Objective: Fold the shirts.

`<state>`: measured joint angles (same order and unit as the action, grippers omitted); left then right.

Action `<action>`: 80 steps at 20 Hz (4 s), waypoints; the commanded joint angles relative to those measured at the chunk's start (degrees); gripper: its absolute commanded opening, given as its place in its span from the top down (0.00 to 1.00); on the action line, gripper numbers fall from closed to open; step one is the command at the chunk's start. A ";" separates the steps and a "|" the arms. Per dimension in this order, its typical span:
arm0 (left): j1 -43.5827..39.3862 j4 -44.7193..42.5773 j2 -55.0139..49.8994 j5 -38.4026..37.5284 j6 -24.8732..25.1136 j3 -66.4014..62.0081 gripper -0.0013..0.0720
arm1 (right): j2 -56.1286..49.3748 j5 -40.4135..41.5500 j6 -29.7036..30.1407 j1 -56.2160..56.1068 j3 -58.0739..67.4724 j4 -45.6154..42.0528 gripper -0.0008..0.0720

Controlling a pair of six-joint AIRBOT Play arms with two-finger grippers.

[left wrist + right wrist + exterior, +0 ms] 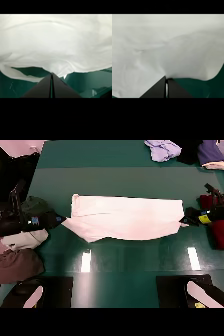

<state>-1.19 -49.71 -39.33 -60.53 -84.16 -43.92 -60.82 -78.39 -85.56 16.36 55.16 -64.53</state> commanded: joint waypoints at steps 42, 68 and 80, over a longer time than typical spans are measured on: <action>2.10 7.69 -45.72 -4.02 17.09 -26.93 0.01 | -35.65 2.78 -1.49 5.05 45.90 1.57 0.03; -7.10 -15.76 -48.78 -0.44 9.25 -26.08 0.95 | -33.57 -12.55 0.04 4.24 45.79 1.84 0.12; -0.28 -33.94 -37.03 -10.58 2.32 -25.68 0.12 | -9.44 -2.10 1.66 3.19 8.59 2.27 0.12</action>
<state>-3.38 -82.52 -77.14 -69.54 -77.30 -69.58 -77.12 -87.70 -84.38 20.21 75.66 -62.59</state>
